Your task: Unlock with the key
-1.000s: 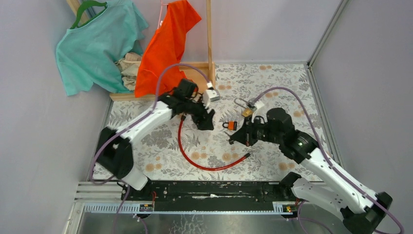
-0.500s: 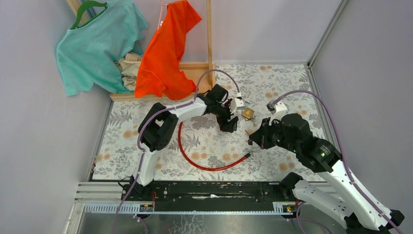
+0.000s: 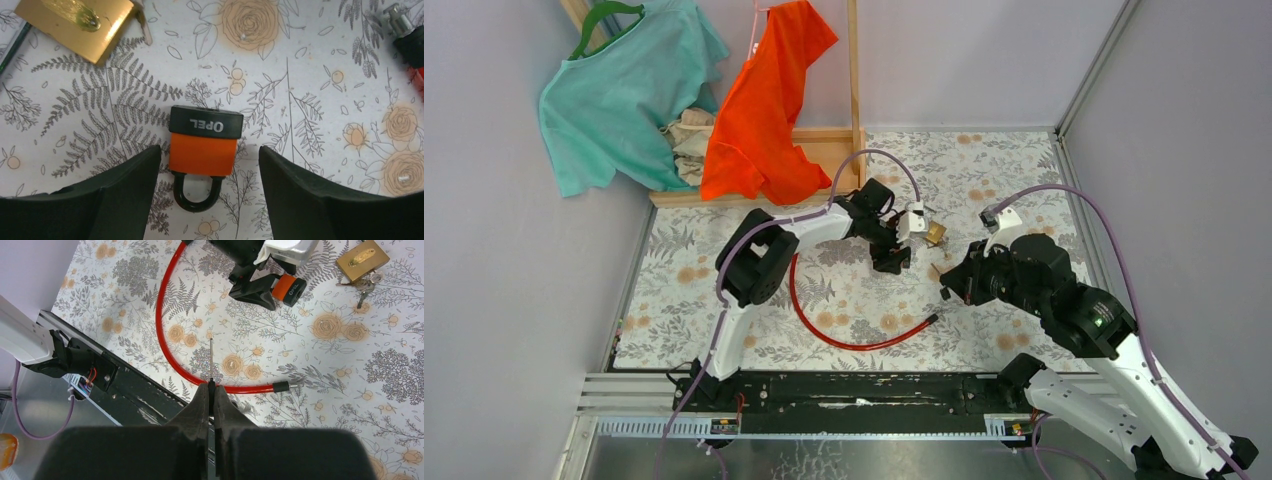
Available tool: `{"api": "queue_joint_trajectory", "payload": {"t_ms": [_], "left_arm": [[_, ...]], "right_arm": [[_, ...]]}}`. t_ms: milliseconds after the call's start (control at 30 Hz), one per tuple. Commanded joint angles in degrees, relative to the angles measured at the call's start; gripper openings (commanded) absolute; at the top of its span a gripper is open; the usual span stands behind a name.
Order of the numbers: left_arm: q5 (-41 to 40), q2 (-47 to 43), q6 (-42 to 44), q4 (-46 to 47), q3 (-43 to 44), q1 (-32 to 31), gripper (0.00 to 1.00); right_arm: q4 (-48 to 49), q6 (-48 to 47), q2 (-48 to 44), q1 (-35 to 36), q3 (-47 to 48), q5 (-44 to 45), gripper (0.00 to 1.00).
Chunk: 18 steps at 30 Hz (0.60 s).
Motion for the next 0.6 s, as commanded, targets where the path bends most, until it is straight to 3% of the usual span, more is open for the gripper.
{"api": "queue_joint_trajectory", "payload": {"t_ms": [0,467,567], "left_arm": [[1.7,2.2,2.2,1.2,2.1,-0.1,0.76],[-0.6,-1.9,7.3,5.6,-6.8,-1.9,0.51],[-2.4,-3.6,5.7,10.1,-9.5,-2.2,0.37]], "right_arm": [[0.2,0.6,-0.4,-0.3,2.5,0.4,0.0],[0.2,0.7,-0.2,-0.3,3.1,0.1,0.0],[-0.1,0.8,-0.4,-0.3,3.5,0.3,0.0]]}}
